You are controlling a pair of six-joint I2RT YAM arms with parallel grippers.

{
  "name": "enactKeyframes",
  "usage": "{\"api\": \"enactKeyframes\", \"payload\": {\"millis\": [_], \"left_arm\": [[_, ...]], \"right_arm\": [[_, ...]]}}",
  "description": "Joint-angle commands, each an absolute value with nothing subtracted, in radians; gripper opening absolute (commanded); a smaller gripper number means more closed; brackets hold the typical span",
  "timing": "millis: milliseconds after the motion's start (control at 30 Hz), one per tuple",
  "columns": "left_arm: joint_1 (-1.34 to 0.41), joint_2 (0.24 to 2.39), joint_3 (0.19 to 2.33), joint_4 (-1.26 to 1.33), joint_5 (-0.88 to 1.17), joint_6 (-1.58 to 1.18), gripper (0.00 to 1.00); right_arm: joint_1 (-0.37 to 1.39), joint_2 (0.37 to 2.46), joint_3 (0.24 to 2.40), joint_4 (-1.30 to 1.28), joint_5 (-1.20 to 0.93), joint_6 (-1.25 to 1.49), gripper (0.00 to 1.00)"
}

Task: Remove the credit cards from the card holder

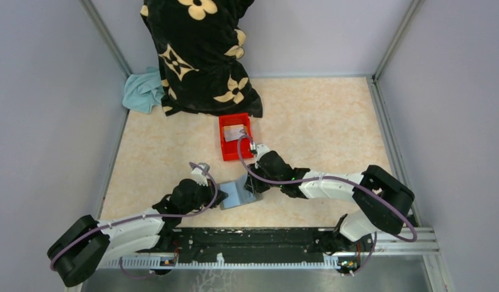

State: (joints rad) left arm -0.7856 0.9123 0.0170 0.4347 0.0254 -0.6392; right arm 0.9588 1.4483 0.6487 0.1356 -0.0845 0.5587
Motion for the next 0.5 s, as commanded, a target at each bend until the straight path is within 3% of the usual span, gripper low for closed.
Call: {"api": "enactKeyframes", "payload": {"millis": [0, 467], "left_arm": [[-0.792, 0.967, -0.048, 0.518, 0.035, -0.645, 0.05], [-0.792, 1.076, -0.062, 0.629, 0.048, -0.644, 0.05]], "right_arm": [[0.957, 1.408, 0.652, 0.200, -0.112, 0.561, 0.27], [0.996, 1.385, 0.673, 0.208, -0.121, 0.597, 0.24]]}}
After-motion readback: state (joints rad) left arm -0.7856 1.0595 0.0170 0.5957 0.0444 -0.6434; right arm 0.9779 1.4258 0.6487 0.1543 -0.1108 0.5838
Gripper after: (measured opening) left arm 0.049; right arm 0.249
